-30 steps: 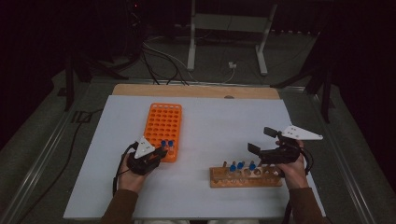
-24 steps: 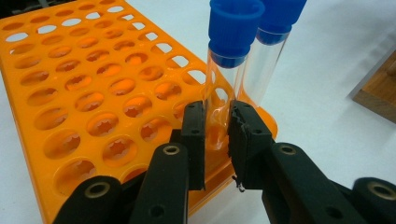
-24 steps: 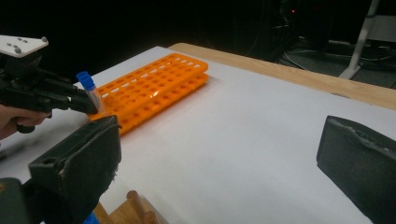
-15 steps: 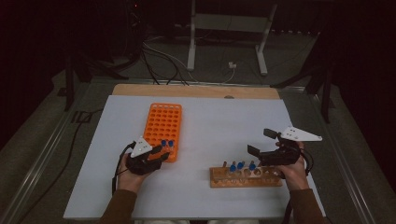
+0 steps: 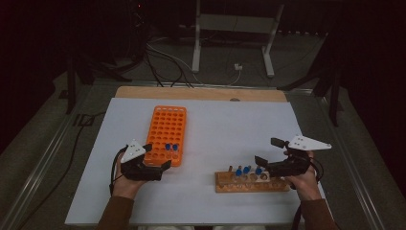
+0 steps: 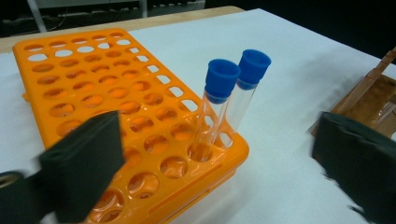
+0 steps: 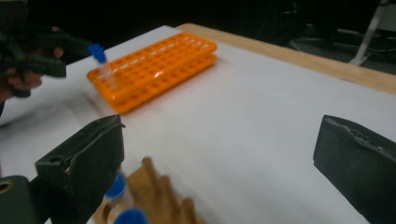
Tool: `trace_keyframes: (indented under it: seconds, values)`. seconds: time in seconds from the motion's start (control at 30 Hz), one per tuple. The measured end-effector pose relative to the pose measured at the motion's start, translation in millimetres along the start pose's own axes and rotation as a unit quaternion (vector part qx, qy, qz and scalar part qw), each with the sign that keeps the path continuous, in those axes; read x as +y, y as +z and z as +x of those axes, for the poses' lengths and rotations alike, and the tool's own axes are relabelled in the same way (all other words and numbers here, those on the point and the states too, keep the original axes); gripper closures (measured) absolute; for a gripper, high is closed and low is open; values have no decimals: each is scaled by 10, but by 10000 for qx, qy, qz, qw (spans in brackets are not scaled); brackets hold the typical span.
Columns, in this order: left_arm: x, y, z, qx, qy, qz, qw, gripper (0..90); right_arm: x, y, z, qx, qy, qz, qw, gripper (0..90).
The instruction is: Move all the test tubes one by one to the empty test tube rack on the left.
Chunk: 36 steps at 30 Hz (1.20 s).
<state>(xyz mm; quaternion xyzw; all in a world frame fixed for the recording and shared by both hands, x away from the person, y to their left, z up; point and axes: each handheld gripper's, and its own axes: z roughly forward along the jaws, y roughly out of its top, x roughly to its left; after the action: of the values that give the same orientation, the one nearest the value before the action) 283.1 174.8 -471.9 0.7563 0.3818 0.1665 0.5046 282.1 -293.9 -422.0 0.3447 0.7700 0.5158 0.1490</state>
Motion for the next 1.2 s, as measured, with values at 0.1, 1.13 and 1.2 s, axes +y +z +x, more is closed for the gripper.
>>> trace_keyframes:
  seconds: [0.1, 1.13, 1.2]
  values:
    - [3, -12, 11, 17, -26, -25, 10000, 6, -55, -31, 37, 31, -10, 78, 10000, 45]
    - [-43, 3, 39, 130, -85, 80, 9998, 8, -383, 15, 246, 661, -545, 588, 9946, 745]
    - [-44, 8, 40, 134, -94, 76, 9998, 8, -387, 46, 256, 607, -605, 639, 9943, 743]
